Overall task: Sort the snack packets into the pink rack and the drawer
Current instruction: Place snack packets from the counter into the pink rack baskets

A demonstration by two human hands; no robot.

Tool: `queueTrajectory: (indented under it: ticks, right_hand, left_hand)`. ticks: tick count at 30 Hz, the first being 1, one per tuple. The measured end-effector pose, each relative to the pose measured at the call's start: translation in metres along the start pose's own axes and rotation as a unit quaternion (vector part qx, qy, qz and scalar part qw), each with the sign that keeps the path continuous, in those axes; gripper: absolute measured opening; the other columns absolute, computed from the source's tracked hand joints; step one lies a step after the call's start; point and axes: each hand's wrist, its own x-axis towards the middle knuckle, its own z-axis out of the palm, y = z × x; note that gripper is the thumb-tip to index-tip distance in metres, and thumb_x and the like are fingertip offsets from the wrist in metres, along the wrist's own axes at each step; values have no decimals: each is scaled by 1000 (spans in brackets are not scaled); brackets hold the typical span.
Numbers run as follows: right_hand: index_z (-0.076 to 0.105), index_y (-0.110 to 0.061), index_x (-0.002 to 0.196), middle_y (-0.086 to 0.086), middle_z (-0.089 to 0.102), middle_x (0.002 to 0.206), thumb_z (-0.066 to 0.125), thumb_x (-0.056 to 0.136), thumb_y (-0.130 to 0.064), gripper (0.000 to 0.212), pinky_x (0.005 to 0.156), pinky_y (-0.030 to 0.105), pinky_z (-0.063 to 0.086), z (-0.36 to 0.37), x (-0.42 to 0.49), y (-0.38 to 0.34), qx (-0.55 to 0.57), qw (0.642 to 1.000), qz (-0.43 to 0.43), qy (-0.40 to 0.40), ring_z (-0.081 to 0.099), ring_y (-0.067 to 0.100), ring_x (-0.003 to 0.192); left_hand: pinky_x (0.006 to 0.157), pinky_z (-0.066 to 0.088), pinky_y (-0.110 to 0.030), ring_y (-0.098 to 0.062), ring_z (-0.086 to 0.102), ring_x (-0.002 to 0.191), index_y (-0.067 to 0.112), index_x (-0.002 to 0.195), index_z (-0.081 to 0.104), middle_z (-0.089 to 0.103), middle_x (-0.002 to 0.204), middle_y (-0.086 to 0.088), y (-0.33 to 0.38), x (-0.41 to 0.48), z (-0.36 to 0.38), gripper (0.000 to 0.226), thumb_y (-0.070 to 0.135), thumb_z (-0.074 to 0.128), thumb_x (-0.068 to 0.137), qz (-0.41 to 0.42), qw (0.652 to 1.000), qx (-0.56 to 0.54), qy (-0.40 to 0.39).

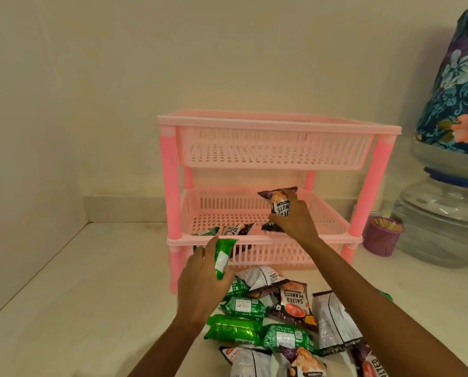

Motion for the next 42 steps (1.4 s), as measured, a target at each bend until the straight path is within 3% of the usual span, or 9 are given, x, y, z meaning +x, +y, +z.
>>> queueTrajectory:
  ticks: [3,8,12,21,27,31,38,40,42]
  right_hand:
    - [32,-17,137,24,44,131,67,78,-23,70,93,45,49,10,23,5,-57,995,49,-69,53,40,111]
    - [39,-9,135,16,47,139,58,86,-41,61,103,43,44,30,26,17,-135,971,78,-183,50,35,121]
    - [55,-12,121,16,55,125,52,86,-41,45,93,38,48,39,19,23,-157,982,57,-90,55,33,110]
    - [65,-9,100,15,62,105,41,90,-30,33,73,31,47,54,19,36,-183,983,4,9,60,30,92]
    - [67,-10,97,13,64,99,42,89,-29,32,67,29,44,58,24,40,-178,983,-23,45,61,28,86]
    - [67,-9,94,13,65,95,42,90,-28,32,61,27,37,57,23,40,-175,982,-38,51,57,24,78]
    - [63,-15,107,5,67,103,21,94,-30,46,79,35,43,51,-12,44,-253,952,-160,58,62,25,90]
    - [62,-16,115,4,66,110,21,92,-32,49,93,39,37,49,-31,48,-224,957,-183,38,61,24,103]
    - [47,-16,132,6,53,132,30,92,-33,47,113,41,18,45,-49,56,-200,960,-197,-15,44,24,129]
  left_hand:
    - [76,46,-26,-17,52,107,25,141,29,54,123,-1,5,19,-1,61,33,53,86,11,1000,8,8]
    - [69,46,-30,-22,54,101,22,139,32,56,112,-6,16,55,-1,61,32,55,84,33,999,31,18]
    - [71,46,-34,-27,55,101,19,139,31,56,113,-10,22,96,13,61,34,54,85,27,998,48,-14]
    - [96,45,-39,-34,54,116,12,148,7,55,128,-15,17,185,77,82,29,59,87,-37,958,152,-241]
    - [107,38,-45,-34,45,126,10,148,2,43,142,-18,4,195,89,79,28,54,91,-83,953,97,-273]
    - [103,42,-44,-33,47,125,10,148,11,44,141,-18,7,180,80,71,29,53,92,-47,971,54,-229]
    - [92,48,-36,-27,56,117,17,146,20,52,136,-10,13,113,57,58,37,41,96,69,982,65,-163]
    - [90,46,-35,-26,58,109,16,145,26,59,126,-9,14,95,51,53,35,38,97,124,980,82,-129]
    - [99,40,-36,-26,54,114,16,142,32,58,127,-9,16,74,47,49,27,42,96,167,974,67,-138]
